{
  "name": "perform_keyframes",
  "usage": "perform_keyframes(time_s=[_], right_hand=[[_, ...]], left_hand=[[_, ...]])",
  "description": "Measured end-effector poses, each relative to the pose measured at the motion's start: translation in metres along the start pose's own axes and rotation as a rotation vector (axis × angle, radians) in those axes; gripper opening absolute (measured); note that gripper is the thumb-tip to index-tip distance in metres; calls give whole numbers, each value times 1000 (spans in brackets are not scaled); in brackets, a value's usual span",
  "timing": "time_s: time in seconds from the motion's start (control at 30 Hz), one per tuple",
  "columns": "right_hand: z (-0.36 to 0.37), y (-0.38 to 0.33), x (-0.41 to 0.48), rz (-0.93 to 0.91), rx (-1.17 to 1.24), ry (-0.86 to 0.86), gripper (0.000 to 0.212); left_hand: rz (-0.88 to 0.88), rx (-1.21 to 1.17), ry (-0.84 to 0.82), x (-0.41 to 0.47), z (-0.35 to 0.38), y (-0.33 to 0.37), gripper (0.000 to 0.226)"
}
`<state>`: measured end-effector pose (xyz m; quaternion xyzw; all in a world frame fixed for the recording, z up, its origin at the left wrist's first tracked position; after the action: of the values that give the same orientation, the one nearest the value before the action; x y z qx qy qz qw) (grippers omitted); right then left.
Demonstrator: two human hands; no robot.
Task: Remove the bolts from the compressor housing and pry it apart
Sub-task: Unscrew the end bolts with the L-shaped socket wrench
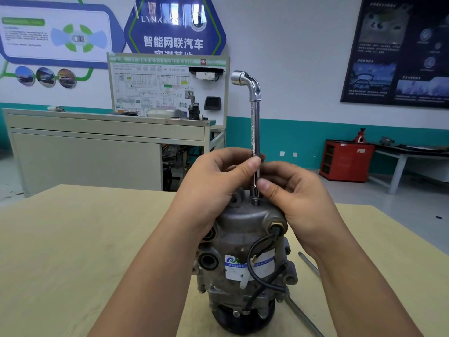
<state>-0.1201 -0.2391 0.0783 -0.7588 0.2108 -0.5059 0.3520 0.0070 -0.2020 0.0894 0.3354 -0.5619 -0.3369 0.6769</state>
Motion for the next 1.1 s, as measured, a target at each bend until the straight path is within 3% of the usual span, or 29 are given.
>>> perform_keyframes(time_s=[0.23, 0.4, 0.7, 0.77, 0.83, 1.0, 1.1], right_hand=[[0, -1, 0, 22, 52, -30, 29], [0, -3, -1, 7, 70, -36, 18], [3, -1, -1, 10, 3, 33, 21], [3, 0, -1, 31, 51, 50, 20], [4, -1, -1, 43, 76, 61, 21], [3, -4, -1, 54, 232, 77, 22], [1, -3, -1, 76, 345, 90, 20]], left_hand=[[14, -1, -60, -1, 3, 1, 23], [21, 23, -21, 0, 1, 1, 6], [36, 26, 5, 1, -2, 1, 36], [28, 28, 4, 0, -3, 2, 26], [35, 84, 4, -1, -2, 4, 15], [52, 331, -73, -6, -1, 8, 12], [-15, 362, -189, -9, -3, 10, 28]])
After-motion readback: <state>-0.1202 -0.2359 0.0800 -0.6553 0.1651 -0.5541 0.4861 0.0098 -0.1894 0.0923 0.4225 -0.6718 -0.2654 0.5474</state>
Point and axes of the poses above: each hand's wrist, its own x-axis towards the middle knuckle, its own z-axis out of the palm, y = z × x, the point moved 3 cm from there along x, towards the middle knuckle, and after that the axes turned 10 degrees about -x, right-handed, at the moved point
